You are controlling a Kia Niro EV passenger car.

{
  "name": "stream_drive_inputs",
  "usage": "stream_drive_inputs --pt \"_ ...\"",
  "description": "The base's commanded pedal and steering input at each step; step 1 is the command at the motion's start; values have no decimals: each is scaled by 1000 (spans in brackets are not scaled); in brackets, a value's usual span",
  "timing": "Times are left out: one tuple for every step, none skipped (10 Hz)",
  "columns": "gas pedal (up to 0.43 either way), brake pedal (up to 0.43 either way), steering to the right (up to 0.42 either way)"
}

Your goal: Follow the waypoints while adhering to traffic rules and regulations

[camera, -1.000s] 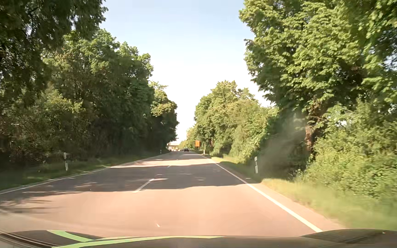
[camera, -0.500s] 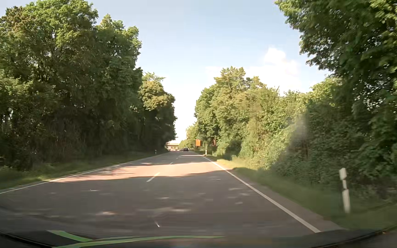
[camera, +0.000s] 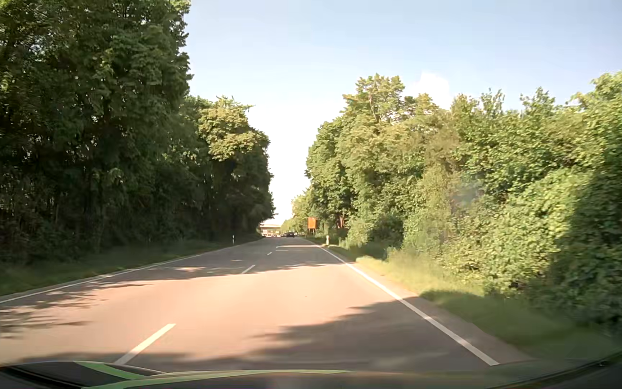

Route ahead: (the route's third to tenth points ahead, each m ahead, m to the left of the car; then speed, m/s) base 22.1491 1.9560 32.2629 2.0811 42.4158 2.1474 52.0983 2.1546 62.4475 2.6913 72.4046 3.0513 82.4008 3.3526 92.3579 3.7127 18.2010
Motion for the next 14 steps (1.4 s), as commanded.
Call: stream_drive_inputs --pt "130 0 0" --pt "130 0 0" --pt "130 0 -1" --pt "130 0 -1" --pt "130 0 -1" --pt "130 0 -2" --pt "130 0 -3" --pt "130 0 -5" --pt "130 0 -5" --pt "118 0 -5" --pt "98 0 -5" --pt "87 0 -5" --pt "79 0 -5" --pt "67 0 -5"
